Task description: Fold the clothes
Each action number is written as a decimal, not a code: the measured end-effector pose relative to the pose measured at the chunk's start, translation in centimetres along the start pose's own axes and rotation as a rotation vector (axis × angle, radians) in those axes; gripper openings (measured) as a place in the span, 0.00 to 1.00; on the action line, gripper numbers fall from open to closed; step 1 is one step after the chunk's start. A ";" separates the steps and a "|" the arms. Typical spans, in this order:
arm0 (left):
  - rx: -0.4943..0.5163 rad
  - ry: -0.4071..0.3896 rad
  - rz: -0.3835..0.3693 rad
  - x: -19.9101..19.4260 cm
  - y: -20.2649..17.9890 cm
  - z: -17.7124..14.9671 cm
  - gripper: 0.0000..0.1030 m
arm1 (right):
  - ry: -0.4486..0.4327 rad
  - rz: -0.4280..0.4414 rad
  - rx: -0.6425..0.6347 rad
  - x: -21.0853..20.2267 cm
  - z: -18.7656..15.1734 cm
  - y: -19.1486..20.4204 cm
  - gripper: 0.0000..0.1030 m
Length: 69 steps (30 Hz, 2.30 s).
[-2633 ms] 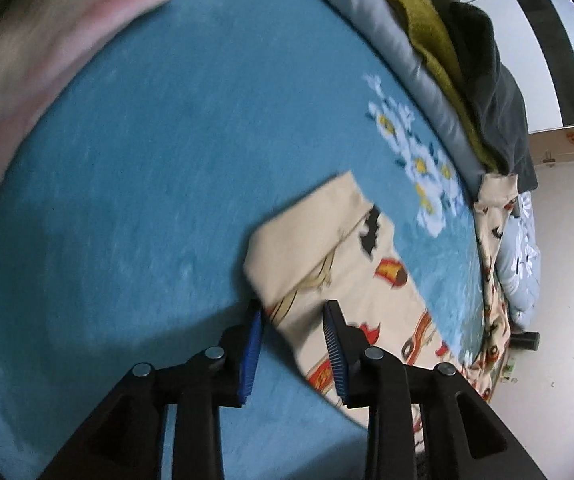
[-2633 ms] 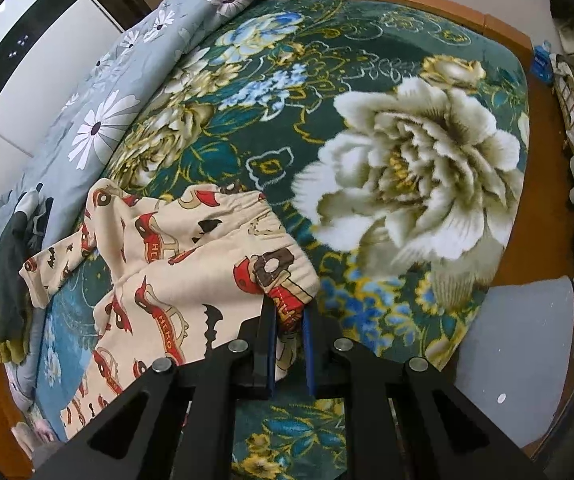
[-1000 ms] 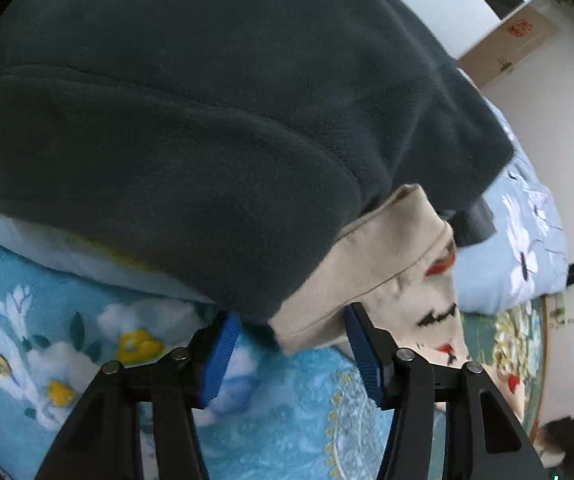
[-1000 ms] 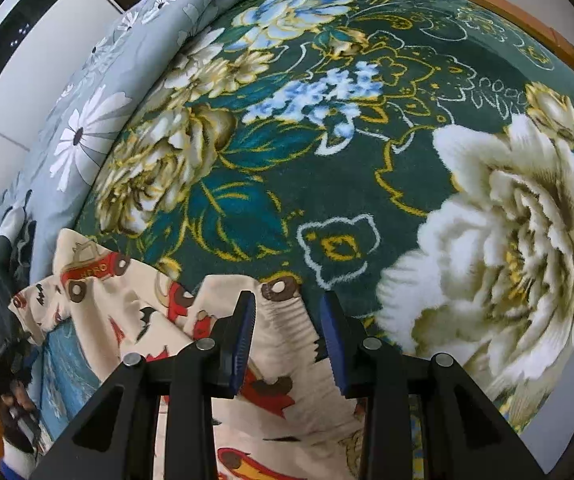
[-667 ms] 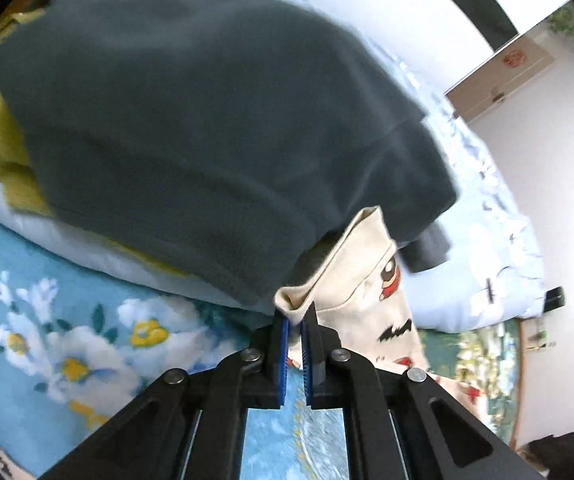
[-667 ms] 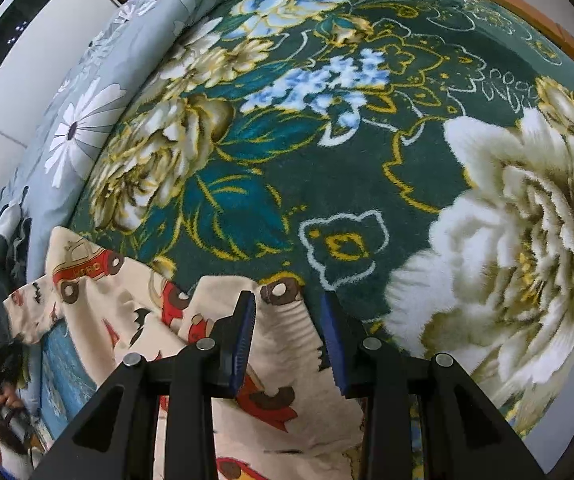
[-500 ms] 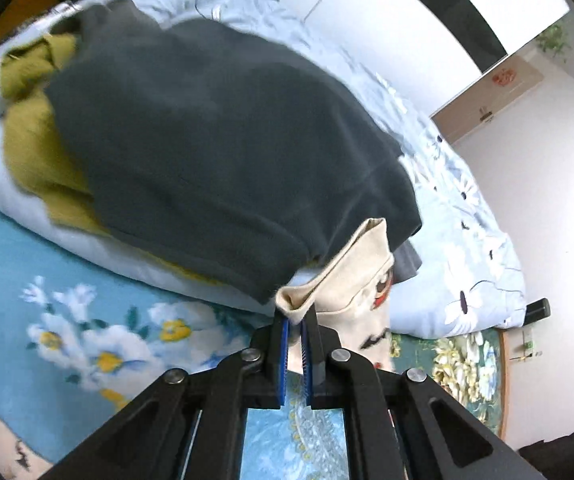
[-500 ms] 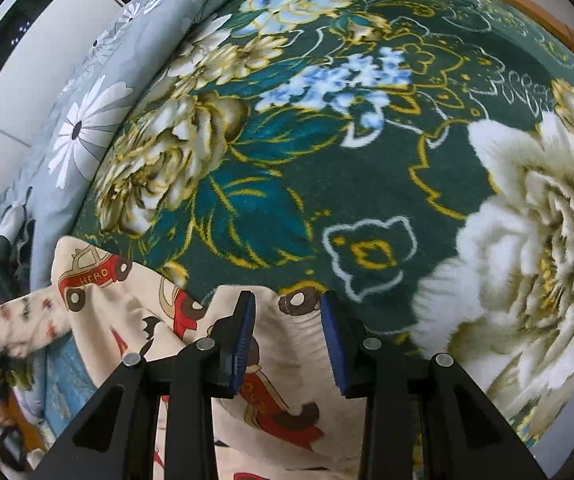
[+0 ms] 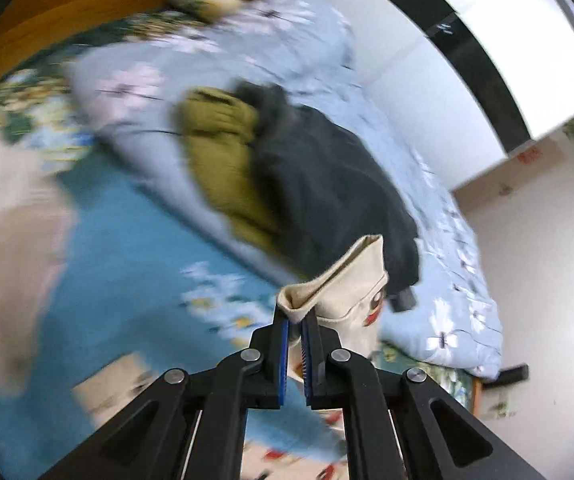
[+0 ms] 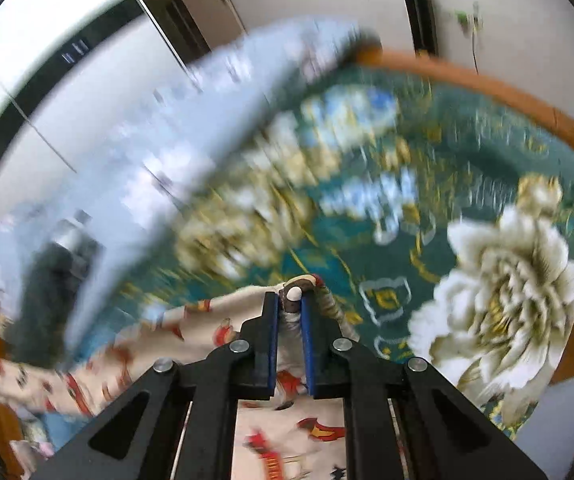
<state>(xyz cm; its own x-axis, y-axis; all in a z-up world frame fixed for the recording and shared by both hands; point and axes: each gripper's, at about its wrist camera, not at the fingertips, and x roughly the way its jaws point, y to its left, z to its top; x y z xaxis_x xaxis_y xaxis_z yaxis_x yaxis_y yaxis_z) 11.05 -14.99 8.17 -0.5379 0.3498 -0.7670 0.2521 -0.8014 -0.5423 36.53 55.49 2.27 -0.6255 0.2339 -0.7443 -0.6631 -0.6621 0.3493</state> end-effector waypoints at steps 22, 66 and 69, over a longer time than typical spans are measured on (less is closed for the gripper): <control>-0.220 0.253 -0.035 25.1 -4.4 3.7 0.31 | 0.098 -0.122 0.078 12.3 5.7 0.3 0.10; -0.161 0.236 0.210 21.7 5.2 1.6 0.06 | 0.223 -0.134 0.036 16.6 5.7 3.7 0.11; -0.012 0.223 0.206 20.3 5.5 0.2 0.10 | 0.226 -0.128 0.035 16.9 5.4 3.1 0.11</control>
<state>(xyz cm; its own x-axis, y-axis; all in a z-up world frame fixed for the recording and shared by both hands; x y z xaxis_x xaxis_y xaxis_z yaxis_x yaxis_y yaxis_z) 1.37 -12.36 -10.30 -0.2848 0.2798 -0.9168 0.3478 -0.8611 -0.3708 21.65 61.20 -6.14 -0.4309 0.1464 -0.8904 -0.7469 -0.6116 0.2609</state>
